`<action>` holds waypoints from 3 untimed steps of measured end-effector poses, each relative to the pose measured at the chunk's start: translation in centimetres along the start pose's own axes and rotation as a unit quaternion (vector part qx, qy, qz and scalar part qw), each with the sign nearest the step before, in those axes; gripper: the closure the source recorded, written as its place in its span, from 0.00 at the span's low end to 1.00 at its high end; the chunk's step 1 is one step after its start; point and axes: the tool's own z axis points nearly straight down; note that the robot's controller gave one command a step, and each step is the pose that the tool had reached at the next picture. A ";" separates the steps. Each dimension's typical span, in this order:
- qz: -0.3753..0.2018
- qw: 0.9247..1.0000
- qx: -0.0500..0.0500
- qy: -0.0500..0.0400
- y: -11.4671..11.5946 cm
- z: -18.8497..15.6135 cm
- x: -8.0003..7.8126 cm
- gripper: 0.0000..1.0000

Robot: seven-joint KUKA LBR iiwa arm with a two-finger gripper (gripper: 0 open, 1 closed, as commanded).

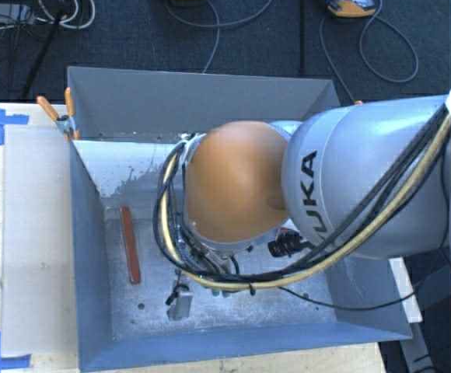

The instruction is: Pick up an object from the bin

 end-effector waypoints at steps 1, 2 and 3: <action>-0.359 0.933 0.000 -0.002 3.9 15.5 -4.1 0.00; -0.374 0.927 0.001 -0.010 2.4 12.0 -14.7 0.00; -0.561 0.828 0.001 -0.006 3.7 12.2 -14.3 0.00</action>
Offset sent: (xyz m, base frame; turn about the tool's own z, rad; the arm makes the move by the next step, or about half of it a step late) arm 0.0412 0.0385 -0.1531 -0.7357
